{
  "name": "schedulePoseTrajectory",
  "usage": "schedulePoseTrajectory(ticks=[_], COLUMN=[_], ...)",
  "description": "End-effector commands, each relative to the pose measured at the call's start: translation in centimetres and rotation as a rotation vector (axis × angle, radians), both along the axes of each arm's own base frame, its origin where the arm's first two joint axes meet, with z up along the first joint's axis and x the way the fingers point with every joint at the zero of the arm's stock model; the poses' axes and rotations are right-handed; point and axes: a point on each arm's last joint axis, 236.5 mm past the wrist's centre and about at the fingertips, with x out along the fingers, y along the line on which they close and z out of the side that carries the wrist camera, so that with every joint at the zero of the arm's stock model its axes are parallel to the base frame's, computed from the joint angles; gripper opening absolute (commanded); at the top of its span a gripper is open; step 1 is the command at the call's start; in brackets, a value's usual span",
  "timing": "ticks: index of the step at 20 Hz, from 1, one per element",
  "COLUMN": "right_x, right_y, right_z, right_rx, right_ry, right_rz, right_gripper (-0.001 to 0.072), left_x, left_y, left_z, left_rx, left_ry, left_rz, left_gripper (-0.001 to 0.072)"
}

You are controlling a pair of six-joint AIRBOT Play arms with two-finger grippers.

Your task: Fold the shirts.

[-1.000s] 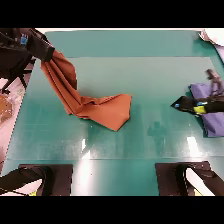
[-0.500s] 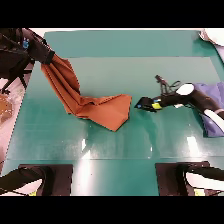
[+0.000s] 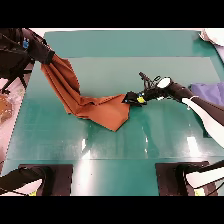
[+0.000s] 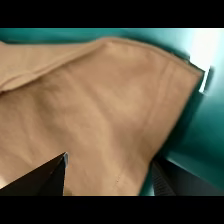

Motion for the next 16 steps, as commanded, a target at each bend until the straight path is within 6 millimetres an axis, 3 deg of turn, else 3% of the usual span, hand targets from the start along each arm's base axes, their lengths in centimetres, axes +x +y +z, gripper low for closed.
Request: schedulePoseTrajectory(ticks=[1,2,3,4,5,6,8,11,14,16], right_x=[0.8,1.1,1.4,1.6,1.6,1.6,1.6,3.2,5.8,6.8], right_y=[0.0,0.0,-0.1,-0.1,-0.1,-0.1,-0.1,-0.6,-3.5,-6.6], right_z=[-0.7,-0.7,-0.7,-0.7,-0.6,-0.6,-0.1,4.6,13.9,21.6], right_rx=[-0.014,-0.015,-0.016,-0.016,-0.015,-0.013,-0.007,0.016,0.059,0.080], right_ry=[-0.004,-0.015,-0.021,-0.021,-0.020,-0.012,-0.014,-0.145,-0.374,-0.547], right_rz=[-0.015,-0.024,-0.038,-0.048,-0.054,-0.062,-0.067,-0.098,-0.185,-0.236], right_gripper=[0.0595,0.0593,0.0545,0.0403,0.0159,0.0015,0.0015,0.0014,0.0014,0.0013], left_x=[0.0,0.0,0.0,0.0,0.0,0.0,0.0,0.0,0.1,0.4], left_y=[0.0,0.0,0.0,0.0,0.0,0.0,0.0,0.0,0.5,1.0], left_z=[0.0,0.0,0.0,0.0,0.0,0.0,0.0,0.0,0.3,1.9], left_rx=[0.001,0.001,0.001,0.001,0.001,0.001,0.001,-0.016,-0.013,-0.038], left_ry=[0.000,0.000,0.000,0.001,0.001,0.001,0.001,0.005,-0.010,-0.064], left_rz=[-0.002,-0.002,-0.002,-0.002,-0.002,-0.002,-0.001,0.018,0.034,0.058], left_gripper=[0.0023,0.0023,0.0023,0.0023,0.0023,0.0023,0.0023,0.0023,0.0023,0.0022])
